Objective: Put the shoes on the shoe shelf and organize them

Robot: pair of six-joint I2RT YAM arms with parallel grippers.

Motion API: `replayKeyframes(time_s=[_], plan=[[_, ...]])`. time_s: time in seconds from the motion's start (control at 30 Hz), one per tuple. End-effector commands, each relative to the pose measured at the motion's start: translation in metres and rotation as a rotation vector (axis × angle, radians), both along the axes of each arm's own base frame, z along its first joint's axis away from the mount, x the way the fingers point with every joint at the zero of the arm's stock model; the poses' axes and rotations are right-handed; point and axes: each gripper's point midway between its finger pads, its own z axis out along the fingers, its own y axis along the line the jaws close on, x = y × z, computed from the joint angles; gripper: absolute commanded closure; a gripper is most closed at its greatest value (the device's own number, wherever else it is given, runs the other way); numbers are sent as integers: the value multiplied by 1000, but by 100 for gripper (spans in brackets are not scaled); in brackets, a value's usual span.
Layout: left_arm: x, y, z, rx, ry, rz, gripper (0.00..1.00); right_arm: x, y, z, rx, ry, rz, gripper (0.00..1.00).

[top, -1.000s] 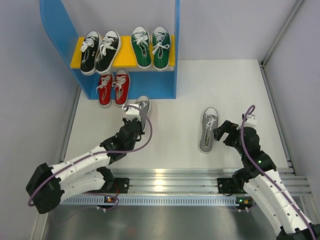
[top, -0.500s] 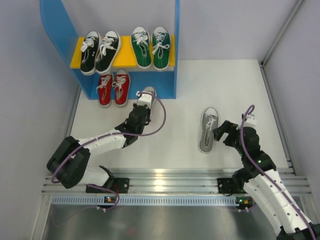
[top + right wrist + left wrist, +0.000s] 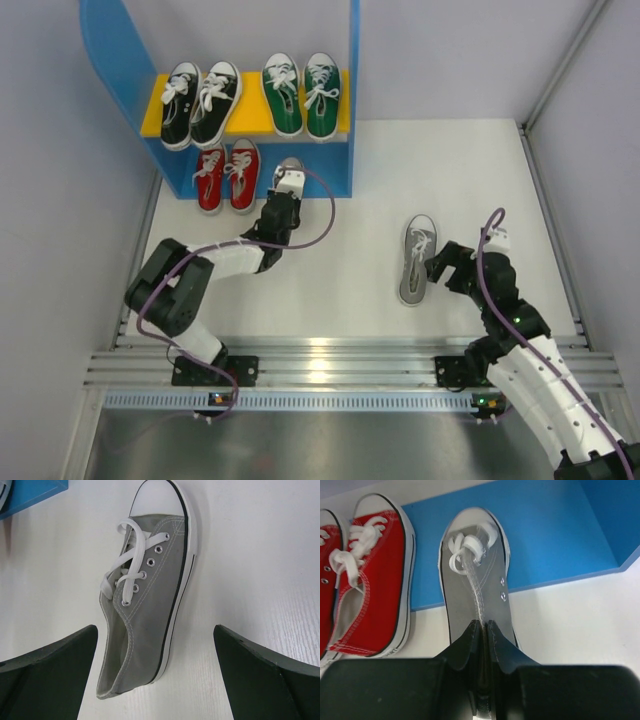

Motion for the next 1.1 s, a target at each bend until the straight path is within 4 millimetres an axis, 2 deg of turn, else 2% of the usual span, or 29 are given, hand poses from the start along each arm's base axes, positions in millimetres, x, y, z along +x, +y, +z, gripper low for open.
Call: replayKeyframes(time_s=[0.0, 0.1, 0.13, 0.4, 0.5, 0.6, 0.77, 1.0, 1.07], plan=[[33, -18, 64, -97, -242, -28, 100, 7, 5, 19, 11, -64, 18, 1], [52, -21, 66, -100, -275, -37, 100, 8, 5, 18, 9, -62, 15, 1], [56, -21, 59, -85, -271, -37, 100, 8, 5, 17, 8, -59, 15, 1], [79, -22, 62, -60, -310, -27, 100, 9, 5, 16, 6, -56, 14, 1], [86, -16, 52, -48, -290, -12, 100, 9, 4, 15, 4, -49, 12, 1], [87, -13, 49, -43, -290, 9, 100, 9, 5, 15, 4, -49, 14, 1], [92, 1, 31, -26, -257, 63, 100, 8, 5, 14, 1, -46, 15, 1], [81, 15, 6, -38, -219, 97, 100, 8, 5, 15, 4, -47, 15, 1], [81, 15, 4, -50, -212, 92, 100, 8, 5, 15, 6, -47, 16, 0]])
